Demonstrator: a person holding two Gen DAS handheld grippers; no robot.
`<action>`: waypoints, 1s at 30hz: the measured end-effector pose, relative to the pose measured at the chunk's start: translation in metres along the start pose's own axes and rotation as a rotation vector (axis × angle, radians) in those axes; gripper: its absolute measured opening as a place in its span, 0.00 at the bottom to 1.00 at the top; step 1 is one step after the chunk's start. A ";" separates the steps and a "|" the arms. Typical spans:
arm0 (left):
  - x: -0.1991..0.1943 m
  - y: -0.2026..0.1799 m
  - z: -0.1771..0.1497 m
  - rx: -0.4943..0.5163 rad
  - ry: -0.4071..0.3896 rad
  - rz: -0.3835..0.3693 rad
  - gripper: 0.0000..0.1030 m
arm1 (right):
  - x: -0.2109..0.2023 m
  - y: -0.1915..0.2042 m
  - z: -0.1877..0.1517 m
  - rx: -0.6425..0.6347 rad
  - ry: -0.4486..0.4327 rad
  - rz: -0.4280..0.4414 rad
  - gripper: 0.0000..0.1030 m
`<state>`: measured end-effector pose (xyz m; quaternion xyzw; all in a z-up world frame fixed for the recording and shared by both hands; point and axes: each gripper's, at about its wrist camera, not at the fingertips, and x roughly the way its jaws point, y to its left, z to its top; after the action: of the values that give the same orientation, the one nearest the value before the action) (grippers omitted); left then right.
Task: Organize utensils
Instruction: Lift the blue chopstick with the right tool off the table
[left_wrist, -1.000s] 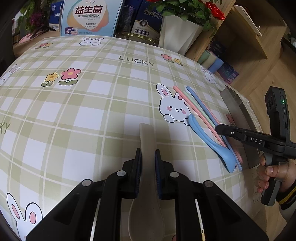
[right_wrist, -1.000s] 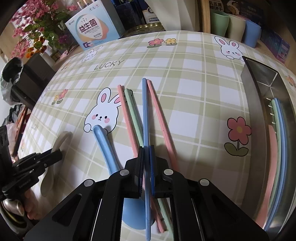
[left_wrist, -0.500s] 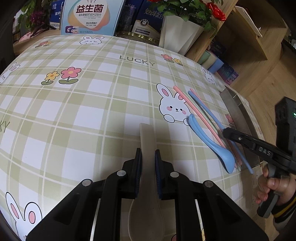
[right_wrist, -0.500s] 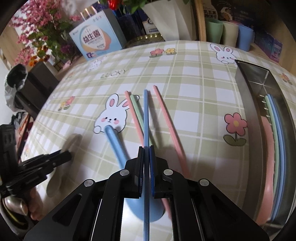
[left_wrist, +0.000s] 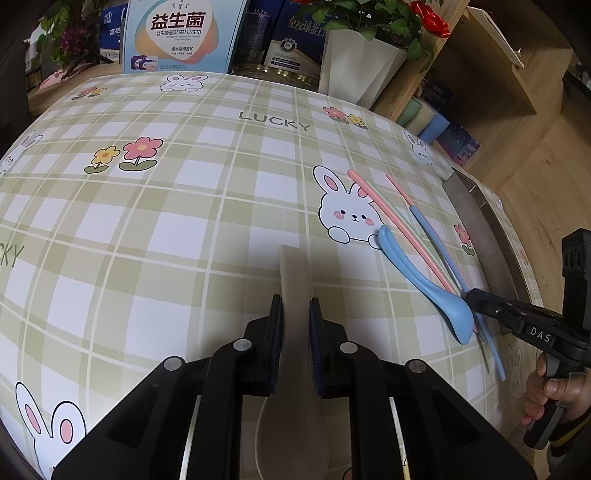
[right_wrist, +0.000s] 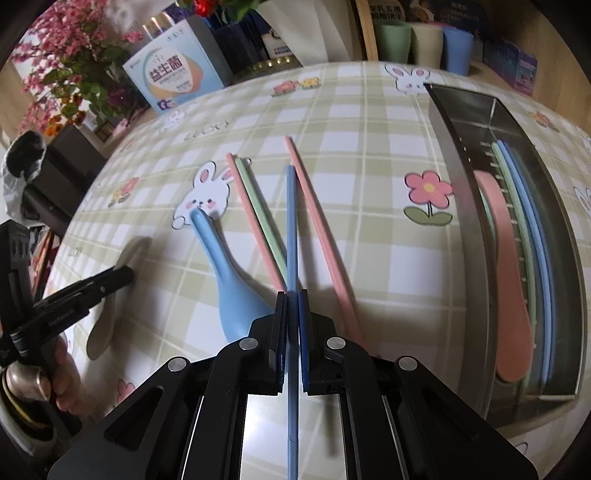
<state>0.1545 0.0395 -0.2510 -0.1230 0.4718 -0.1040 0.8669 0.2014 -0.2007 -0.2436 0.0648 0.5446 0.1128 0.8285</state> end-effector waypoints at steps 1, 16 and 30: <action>0.000 0.000 0.000 -0.001 0.000 0.000 0.13 | 0.000 -0.001 0.000 0.002 0.003 -0.005 0.06; -0.001 0.004 -0.001 -0.010 -0.005 -0.019 0.14 | 0.017 0.001 0.030 0.000 0.039 -0.012 0.07; -0.002 0.004 -0.003 -0.010 -0.010 -0.019 0.13 | 0.028 0.006 0.042 -0.012 0.024 -0.064 0.08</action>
<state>0.1516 0.0431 -0.2523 -0.1325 0.4668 -0.1093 0.8675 0.2496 -0.1874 -0.2502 0.0410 0.5557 0.0902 0.8254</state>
